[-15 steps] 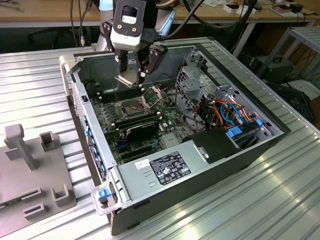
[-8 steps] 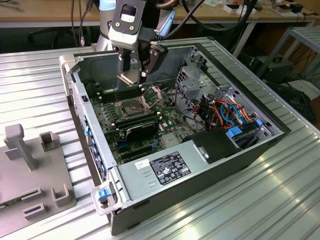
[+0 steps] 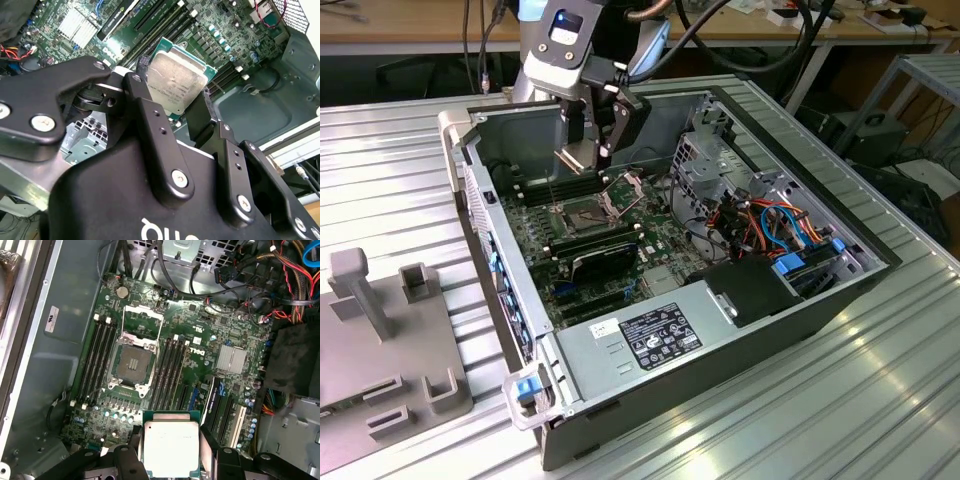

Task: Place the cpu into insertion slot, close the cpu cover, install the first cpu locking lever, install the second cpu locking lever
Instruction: 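Place the cpu into insertion slot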

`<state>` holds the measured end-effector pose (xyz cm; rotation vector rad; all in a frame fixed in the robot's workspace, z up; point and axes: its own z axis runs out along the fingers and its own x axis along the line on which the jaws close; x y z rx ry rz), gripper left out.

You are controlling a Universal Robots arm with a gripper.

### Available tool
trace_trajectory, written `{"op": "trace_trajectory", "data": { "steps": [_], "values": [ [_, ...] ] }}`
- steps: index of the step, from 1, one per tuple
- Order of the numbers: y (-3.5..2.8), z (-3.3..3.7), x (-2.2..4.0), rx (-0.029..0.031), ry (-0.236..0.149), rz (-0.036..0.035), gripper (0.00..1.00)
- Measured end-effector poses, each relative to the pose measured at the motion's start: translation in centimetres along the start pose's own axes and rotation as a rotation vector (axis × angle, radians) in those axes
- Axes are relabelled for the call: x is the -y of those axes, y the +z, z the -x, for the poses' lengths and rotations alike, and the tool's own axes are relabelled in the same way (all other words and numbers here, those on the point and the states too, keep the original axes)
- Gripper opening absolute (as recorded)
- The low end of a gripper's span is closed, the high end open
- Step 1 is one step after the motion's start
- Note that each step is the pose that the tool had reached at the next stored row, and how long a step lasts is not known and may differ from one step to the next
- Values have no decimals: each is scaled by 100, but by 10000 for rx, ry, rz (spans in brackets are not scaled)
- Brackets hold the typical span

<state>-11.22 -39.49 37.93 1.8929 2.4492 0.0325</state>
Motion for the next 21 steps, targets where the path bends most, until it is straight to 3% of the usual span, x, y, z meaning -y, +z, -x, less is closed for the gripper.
{"op": "trace_trajectory", "data": {
  "steps": [4,11,21],
  "values": [
    [6,0,-2,18,394,-9,55],
    [20,0,-1,71,1574,-38,55],
    [21,0,-2,74,1656,-39,55]
  ]
}}
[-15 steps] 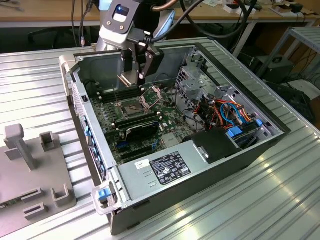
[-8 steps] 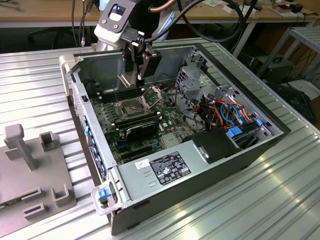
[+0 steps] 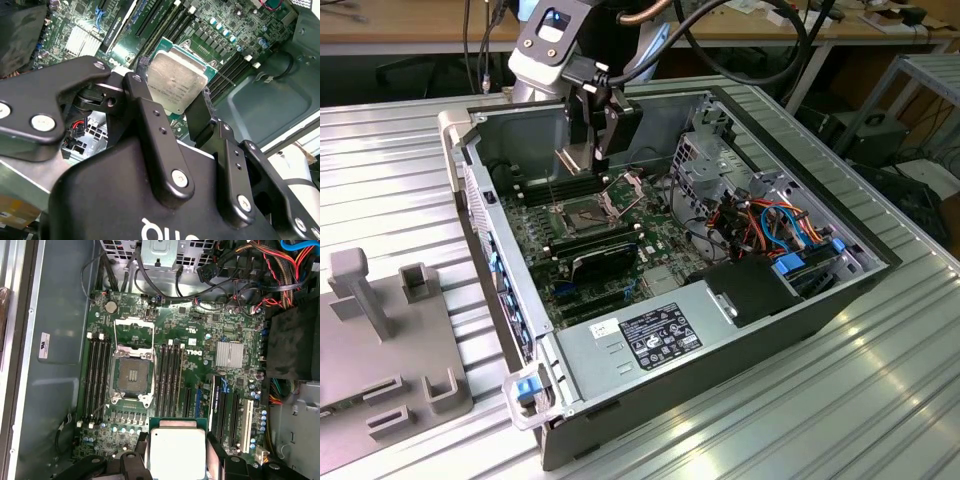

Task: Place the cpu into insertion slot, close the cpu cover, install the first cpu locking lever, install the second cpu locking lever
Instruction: 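Place the cpu into insertion slot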

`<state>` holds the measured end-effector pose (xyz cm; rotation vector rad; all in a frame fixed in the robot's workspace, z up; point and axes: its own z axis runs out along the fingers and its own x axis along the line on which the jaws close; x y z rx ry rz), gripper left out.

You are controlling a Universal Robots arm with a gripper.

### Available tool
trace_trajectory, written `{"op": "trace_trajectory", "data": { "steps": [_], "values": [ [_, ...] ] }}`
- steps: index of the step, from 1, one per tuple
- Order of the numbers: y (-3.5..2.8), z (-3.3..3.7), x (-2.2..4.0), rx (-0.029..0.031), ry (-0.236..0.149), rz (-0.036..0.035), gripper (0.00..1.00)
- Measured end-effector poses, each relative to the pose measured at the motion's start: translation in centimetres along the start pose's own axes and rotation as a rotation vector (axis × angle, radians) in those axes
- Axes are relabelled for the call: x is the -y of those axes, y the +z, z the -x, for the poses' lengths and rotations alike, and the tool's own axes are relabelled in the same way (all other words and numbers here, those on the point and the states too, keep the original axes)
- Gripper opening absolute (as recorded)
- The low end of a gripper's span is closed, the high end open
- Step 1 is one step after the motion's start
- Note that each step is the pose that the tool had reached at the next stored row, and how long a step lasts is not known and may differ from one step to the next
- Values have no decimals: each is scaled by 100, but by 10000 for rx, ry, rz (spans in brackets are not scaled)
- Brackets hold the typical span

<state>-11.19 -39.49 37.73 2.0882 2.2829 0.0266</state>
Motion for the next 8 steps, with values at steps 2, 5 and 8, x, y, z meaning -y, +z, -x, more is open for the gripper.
{"op": "trace_trajectory", "data": {
  "steps": [2,5,8],
  "values": [
    [1,0,-3,25,195,-6,55],
    [7,0,-4,50,726,-19,55],
    [12,0,-4,70,1169,-30,55]
  ]
}}
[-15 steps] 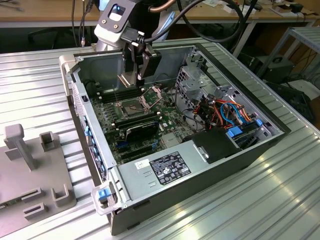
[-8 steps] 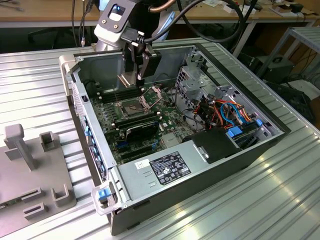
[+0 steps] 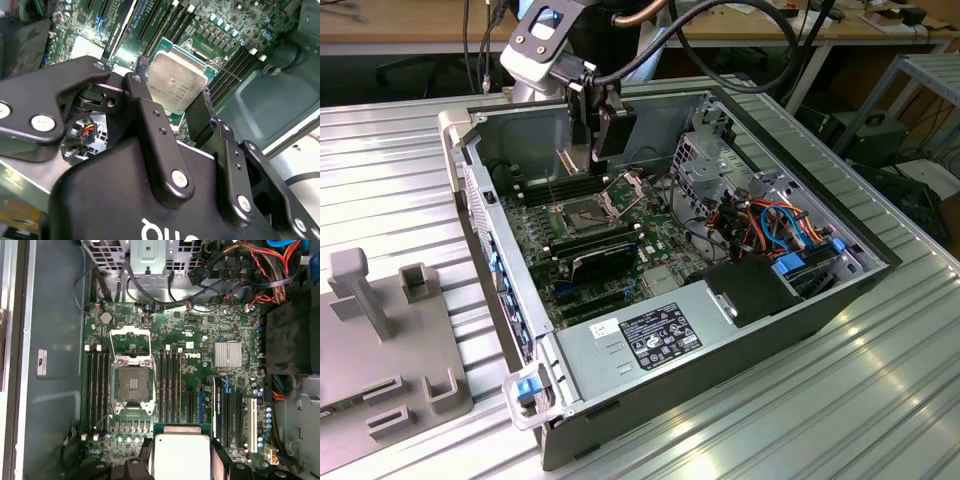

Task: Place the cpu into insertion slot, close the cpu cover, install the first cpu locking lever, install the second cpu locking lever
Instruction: 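Place the cpu into insertion slot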

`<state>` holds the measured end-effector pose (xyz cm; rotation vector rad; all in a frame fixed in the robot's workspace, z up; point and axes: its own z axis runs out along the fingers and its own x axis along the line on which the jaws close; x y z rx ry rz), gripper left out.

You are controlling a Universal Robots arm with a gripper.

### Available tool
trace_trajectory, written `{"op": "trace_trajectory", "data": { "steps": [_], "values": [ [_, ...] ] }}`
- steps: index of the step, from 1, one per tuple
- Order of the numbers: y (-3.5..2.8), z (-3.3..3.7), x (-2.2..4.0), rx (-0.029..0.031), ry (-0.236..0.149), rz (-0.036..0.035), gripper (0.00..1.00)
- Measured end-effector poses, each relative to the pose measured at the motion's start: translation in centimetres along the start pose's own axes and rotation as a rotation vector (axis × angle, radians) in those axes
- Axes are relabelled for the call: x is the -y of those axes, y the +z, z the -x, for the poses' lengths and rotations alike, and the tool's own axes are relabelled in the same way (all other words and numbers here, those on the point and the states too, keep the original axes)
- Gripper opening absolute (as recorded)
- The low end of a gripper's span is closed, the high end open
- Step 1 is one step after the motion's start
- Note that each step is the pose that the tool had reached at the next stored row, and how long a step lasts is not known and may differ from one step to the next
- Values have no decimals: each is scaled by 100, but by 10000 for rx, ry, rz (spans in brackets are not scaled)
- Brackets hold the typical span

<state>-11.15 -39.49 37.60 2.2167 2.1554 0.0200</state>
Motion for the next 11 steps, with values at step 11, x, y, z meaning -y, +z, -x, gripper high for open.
{"op": "trace_trajectory", "data": {
  "steps": [11],
  "values": [
    [17,-2,-3,72,1621,-41,55]
  ]
}}
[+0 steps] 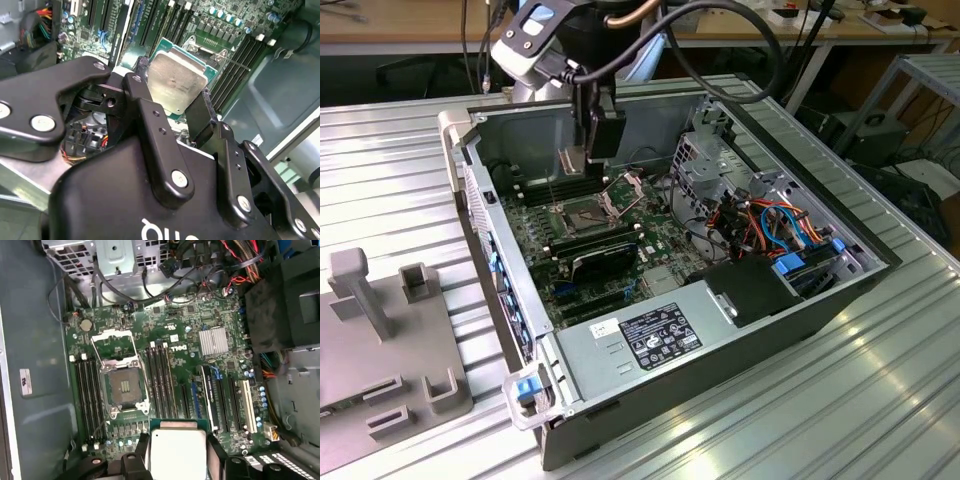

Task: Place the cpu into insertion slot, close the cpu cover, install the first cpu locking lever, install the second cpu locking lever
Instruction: 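Place the cpu into insertion slot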

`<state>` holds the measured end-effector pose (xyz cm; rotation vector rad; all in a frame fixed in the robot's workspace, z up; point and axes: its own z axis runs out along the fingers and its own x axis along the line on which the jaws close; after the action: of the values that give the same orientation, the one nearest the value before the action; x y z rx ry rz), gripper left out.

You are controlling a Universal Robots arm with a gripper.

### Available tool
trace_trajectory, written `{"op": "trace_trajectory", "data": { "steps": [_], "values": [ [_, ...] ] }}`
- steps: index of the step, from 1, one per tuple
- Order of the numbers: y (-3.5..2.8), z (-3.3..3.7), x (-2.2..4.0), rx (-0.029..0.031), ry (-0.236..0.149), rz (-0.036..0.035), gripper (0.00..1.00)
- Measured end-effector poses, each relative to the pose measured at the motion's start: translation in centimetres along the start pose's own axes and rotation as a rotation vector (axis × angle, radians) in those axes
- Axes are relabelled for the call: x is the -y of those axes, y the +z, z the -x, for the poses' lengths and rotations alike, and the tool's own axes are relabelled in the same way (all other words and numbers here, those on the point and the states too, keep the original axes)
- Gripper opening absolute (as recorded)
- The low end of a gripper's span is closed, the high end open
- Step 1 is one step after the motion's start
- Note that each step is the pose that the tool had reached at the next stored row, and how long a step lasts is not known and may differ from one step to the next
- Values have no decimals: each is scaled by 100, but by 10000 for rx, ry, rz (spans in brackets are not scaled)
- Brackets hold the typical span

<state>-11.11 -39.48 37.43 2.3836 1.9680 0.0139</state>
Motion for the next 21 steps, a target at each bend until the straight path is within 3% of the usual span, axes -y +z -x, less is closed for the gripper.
{"op": "trace_trajectory", "data": {
  "steps": [4,9,14,21],
  "values": [
    [17,-28,-18,25,569,-14,55],
    [36,-51,-25,-13,-300,7,55],
    [39,-157,-32,-15,-323,9,55],
    [44,-215,-29,-14,-326,8,55]
  ]
}}
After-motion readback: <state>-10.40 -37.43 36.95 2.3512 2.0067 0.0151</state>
